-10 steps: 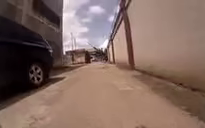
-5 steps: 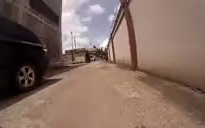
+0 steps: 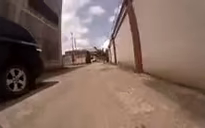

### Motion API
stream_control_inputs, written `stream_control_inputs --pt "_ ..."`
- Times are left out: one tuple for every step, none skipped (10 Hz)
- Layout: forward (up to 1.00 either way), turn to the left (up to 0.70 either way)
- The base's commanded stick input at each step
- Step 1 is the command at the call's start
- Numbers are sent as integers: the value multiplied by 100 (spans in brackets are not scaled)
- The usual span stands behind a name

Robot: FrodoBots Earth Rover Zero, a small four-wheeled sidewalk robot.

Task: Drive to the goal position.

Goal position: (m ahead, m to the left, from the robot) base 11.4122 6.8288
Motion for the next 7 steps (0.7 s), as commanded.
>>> stream_control_inputs --pt "85 0" --pt "85 0" --pt "85 0" --pt "85 0" --pt "85 0" --pt "85 0" --pt "85 0"
